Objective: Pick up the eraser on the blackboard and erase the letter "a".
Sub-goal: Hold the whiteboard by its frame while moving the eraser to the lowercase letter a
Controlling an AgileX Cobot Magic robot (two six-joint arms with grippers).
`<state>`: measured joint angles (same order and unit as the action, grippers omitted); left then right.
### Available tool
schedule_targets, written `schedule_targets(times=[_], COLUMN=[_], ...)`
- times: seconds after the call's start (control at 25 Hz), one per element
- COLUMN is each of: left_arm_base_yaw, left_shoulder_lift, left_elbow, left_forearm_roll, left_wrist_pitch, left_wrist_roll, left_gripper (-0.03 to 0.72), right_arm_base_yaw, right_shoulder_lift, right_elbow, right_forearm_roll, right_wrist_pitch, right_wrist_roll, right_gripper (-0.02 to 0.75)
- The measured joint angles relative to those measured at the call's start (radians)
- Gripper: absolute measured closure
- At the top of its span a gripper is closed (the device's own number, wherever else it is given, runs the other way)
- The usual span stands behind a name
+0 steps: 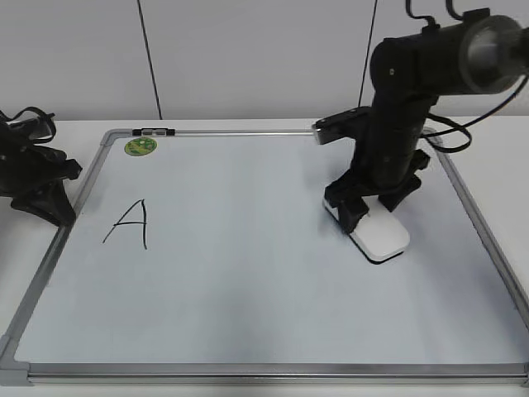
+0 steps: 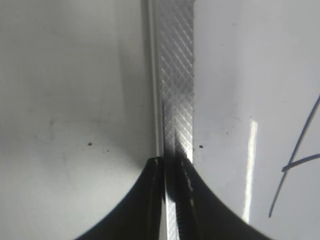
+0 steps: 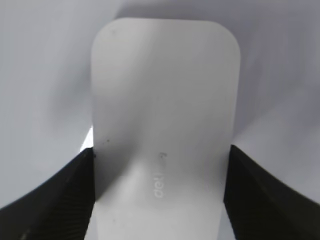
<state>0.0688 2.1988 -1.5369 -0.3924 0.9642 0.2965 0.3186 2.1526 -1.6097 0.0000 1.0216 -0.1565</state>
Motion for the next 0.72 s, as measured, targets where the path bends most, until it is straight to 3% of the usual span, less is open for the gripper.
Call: schedule_targets(times=[0.2, 0.72], left_arm_base_yaw=[0.000, 0.000], left_shoulder_lift=[0.000, 0.000], left_elbow=[0.000, 0.000], left_forearm_roll=[0.000, 0.000], left_wrist_pitch=[0.000, 0.000], left_wrist_roll=[0.000, 0.000], left_gripper=[0.654, 0.654], right_arm_base_yaw=[0.092, 0.044], right_shoulder_lift=[0.004, 0.020], right_elbow=[-0.004, -0.042], right_forearm_roll=[0.000, 0.037], right_wrist_pitch=[0.000, 0.030], right_wrist_roll=[-0.013, 0.001], right_gripper=[0.197, 0.198])
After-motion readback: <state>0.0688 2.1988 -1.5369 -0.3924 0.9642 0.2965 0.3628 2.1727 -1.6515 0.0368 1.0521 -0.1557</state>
